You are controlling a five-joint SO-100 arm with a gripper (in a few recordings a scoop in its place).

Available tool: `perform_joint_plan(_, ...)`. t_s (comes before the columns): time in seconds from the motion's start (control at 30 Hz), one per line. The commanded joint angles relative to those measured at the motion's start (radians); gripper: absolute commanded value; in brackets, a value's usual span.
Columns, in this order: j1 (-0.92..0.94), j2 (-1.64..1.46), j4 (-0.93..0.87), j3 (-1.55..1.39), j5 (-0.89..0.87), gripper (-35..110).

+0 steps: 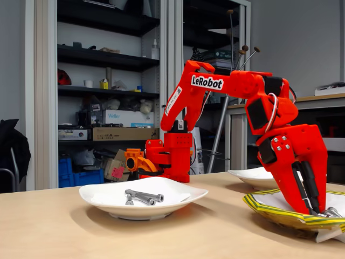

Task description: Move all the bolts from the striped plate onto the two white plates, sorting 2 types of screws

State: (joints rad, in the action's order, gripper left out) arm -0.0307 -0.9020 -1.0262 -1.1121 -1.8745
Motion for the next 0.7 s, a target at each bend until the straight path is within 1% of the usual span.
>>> perform_joint_plan(0.0,-0.003,-0.021,-0.097,0.049,0.058,0)
perform_joint_plan(0.23,0.054,-0.018,-0.261,0.230,0.259,0)
perform_joint_plan(0.37,0.075,-0.020,-0.313,0.302,0.342,0)
perform_joint_plan(0.67,0.067,-0.049,-0.365,0.319,0.385,0)
